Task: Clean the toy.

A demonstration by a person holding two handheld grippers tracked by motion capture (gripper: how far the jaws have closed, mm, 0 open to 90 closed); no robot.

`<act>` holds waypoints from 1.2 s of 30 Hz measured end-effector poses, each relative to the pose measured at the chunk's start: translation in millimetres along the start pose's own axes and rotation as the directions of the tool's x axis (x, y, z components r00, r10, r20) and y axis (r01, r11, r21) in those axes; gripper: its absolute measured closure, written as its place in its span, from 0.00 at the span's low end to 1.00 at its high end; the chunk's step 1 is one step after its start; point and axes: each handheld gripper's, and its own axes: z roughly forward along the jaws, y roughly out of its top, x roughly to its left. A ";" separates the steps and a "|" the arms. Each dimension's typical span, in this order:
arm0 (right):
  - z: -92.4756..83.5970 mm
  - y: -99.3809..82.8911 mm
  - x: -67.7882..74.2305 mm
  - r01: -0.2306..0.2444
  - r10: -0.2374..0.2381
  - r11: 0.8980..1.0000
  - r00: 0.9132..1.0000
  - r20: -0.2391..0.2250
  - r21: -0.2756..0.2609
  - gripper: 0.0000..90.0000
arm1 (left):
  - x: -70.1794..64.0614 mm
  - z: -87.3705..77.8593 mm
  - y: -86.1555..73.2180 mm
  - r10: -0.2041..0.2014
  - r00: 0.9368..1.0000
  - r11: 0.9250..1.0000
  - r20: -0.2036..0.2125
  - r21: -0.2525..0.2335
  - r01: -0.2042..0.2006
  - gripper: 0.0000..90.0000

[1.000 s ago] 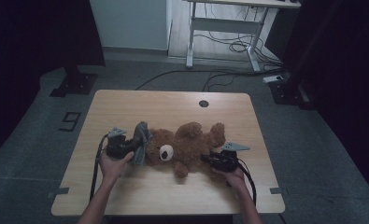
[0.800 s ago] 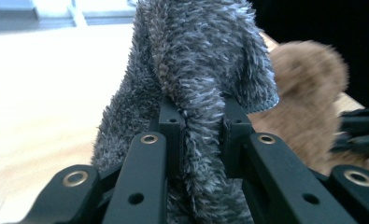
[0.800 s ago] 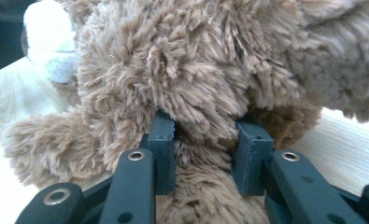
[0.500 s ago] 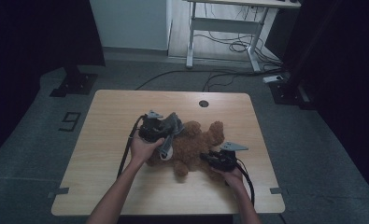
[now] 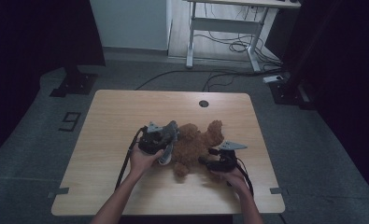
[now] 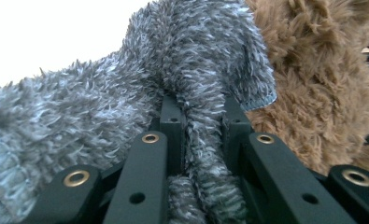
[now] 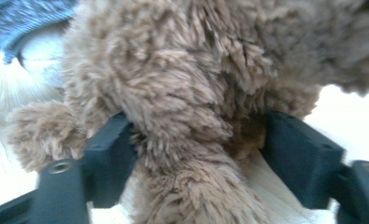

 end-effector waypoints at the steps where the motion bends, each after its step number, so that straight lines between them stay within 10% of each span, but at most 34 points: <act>1: 2.9 -0.4 0.3 0.001 -0.001 1.000 1.000 -0.013 0.020 0.26 | -0.9 -1.0 -1.4 0.000 1.000 1.000 0.003 -0.003 0.000 0.84; 6: 12.3 -1.6 5.6 0.044 -0.043 0.998 0.999 -0.019 0.054 0.49 | -3.8 -4.5 -3.7 0.010 1.000 1.000 0.016 -0.007 -0.010 0.84; 10: 19.9 0.8 14.6 0.057 -0.057 0.998 0.995 0.083 0.002 0.66 | 4.3 -1.6 7.6 0.018 1.000 1.000 -0.001 0.001 -0.018 0.84; 22: 42.2 20.3 -7.3 -0.004 0.025 0.996 0.972 0.234 -0.090 0.71 | 24.8 37.8 45.3 -0.012 0.999 1.000 -0.031 0.006 0.012 0.83; 29: 34.4 15.6 -7.3 -0.012 0.026 0.998 0.976 0.217 -0.066 0.68 | 15.4 33.5 35.9 0.023 1.000 1.000 -0.014 0.012 -0.023 0.84; 36: 17.8 3.9 -7.5 -0.026 0.028 0.999 0.994 0.103 -0.022 0.53 | -1.2 20.7 11.6 0.068 0.998 0.997 0.000 -0.028 -0.068 0.84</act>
